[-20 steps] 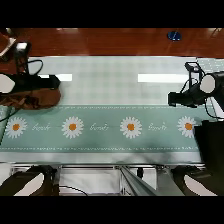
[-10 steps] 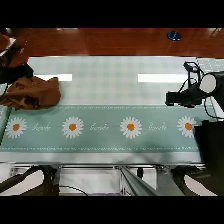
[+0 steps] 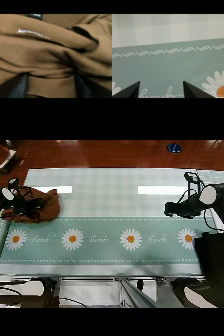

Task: Fold the shirts.

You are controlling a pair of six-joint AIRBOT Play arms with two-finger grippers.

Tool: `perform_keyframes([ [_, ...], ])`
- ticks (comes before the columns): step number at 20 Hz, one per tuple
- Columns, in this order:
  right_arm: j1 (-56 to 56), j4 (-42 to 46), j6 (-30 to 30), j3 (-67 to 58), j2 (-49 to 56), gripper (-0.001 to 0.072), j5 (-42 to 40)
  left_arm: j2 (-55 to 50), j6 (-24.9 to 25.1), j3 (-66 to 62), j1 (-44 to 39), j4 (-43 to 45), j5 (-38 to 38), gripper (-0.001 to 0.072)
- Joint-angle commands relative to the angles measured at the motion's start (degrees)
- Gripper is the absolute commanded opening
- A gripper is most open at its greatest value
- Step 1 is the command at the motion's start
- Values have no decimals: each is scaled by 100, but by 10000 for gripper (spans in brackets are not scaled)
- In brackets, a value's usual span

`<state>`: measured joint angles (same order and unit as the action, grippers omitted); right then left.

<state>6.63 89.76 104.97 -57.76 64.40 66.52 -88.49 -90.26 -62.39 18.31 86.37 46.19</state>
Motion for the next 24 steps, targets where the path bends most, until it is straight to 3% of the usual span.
perform_keyframes([
  [1,2,-133,46,2,0,617,-120,-221,9,7,17,173,616,17],
  [7,2,-243,42,2,-402,617,-79,702,122,-708,-267,-46,802,28],
  [10,2,-236,42,2,-1045,617,-48,1613,155,-1268,-376,-894,599,28],
  [12,2,-243,42,2,-1484,617,59,2221,492,-1545,-417,-1698,522,28],
  [16,2,-278,42,2,-2323,617,302,3178,518,-2083,-560,-2236,520,27],
  [24,2,-439,42,2,-3543,617,686,3491,509,-4000,-1484,-2710,503,27],
])
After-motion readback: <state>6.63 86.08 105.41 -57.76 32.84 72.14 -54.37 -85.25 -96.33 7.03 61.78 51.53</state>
